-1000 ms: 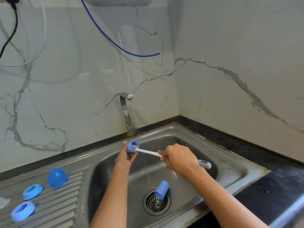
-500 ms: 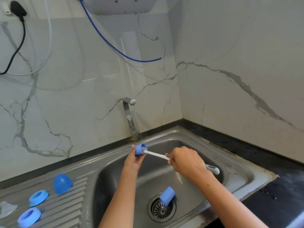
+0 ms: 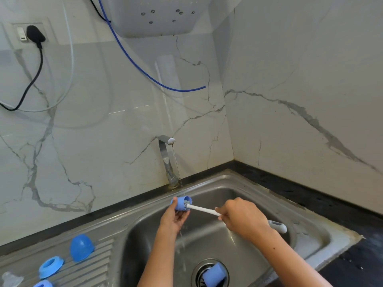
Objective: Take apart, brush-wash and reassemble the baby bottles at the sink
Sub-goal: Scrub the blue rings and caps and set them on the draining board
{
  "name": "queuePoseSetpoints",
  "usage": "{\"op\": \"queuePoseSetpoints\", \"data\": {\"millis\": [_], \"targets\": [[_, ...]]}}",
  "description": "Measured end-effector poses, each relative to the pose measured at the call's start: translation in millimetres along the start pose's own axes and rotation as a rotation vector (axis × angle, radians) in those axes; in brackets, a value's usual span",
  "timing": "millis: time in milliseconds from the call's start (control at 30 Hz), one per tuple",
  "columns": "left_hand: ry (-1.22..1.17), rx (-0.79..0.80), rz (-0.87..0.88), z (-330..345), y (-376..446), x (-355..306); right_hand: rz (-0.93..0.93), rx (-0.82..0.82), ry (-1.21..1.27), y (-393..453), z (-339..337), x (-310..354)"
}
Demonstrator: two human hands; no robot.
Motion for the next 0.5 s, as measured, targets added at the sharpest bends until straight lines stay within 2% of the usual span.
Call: {"op": "queuePoseSetpoints", "data": {"millis": [167, 367, 500], "targets": [[0.028, 0.04, 0.002, 8, -1, -1, 0.079, -0.049, 0.067, 1, -4, -11], [0.09, 0.056, -0.003, 0, 1, 1, -0.04, -0.056, -0.088, -2, -1, 6], [-0.016, 0.033, -0.019, 1, 1, -3, 0.042, -0.04, 0.051, -2, -3, -5]]}}
Point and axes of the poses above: each hand's wrist, its own y-axis towards the middle knuckle, its own z-axis out of the palm, x = y × z, the point moved 4 cm from there along y, towards the middle knuckle, and after that the axes turned 15 degrees about z, right-handed, at the moved point
